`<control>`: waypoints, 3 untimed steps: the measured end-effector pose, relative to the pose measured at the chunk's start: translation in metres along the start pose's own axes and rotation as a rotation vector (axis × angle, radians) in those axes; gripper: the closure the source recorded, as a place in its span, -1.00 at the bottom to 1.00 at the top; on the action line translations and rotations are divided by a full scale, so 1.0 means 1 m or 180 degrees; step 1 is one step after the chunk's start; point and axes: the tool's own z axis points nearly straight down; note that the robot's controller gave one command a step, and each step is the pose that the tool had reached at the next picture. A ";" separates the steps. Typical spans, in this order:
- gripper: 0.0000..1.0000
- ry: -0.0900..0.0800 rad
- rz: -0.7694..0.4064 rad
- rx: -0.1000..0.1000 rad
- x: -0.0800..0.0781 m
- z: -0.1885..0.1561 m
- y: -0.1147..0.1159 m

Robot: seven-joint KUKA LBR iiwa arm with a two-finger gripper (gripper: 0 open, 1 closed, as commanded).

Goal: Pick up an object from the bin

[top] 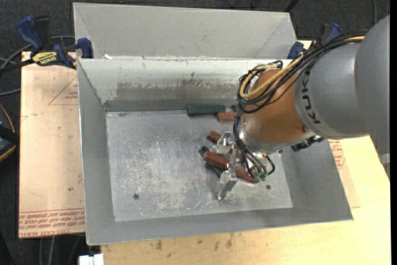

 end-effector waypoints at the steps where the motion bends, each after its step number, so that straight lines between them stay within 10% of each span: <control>1: -1.00 0.0020 0.0280 0.0026 -0.002 -0.006 0.014; 2: 1.00 -0.0002 0.0490 0.0001 -0.005 -0.010 0.021; 3: 1.00 -0.0004 0.0520 0.0000 -0.005 -0.010 0.020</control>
Offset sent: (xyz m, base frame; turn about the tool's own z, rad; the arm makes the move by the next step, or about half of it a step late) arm -0.0015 0.0167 0.0018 0.2093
